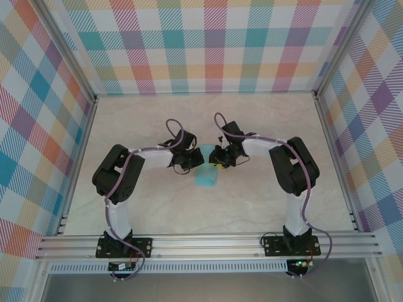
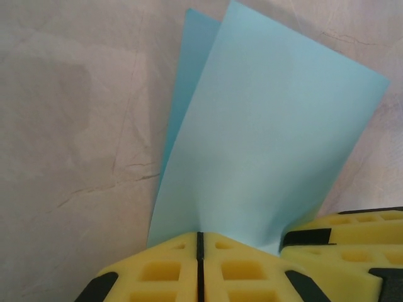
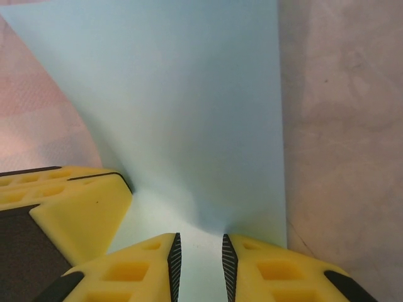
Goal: Fold a paper plane with a square sheet of paper (pick it up from the middle)
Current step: Fold the square sheet of paper in half at the center of the table.
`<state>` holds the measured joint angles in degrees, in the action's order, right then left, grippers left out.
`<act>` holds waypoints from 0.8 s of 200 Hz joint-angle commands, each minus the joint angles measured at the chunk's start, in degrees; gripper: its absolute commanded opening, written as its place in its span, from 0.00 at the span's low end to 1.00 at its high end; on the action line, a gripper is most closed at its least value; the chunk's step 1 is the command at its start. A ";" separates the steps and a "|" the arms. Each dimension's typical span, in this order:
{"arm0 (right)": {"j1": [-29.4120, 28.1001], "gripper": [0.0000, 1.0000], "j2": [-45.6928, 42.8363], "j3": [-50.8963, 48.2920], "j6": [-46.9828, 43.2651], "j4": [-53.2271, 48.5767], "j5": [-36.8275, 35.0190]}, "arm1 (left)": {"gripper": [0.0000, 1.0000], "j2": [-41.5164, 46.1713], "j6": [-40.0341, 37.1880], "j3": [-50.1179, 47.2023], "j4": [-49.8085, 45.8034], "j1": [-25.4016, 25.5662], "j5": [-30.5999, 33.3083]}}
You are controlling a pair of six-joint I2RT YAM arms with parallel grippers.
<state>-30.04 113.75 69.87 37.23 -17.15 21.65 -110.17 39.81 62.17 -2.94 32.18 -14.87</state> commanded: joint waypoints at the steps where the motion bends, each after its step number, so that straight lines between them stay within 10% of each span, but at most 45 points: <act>1: -0.19 0.27 -3.58 -2.81 -0.76 5.14 4.62 | 0.09 -2.64 -0.09 0.13 -5.97 0.69 2.77; 160: -1.16 0.17 -9.16 -13.15 1.09 5.66 11.39 | 0.08 -4.27 1.04 -0.74 -5.76 0.71 3.08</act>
<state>-30.30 107.53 58.19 38.76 -10.55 30.02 -110.30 40.27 62.19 -2.98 32.18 -14.70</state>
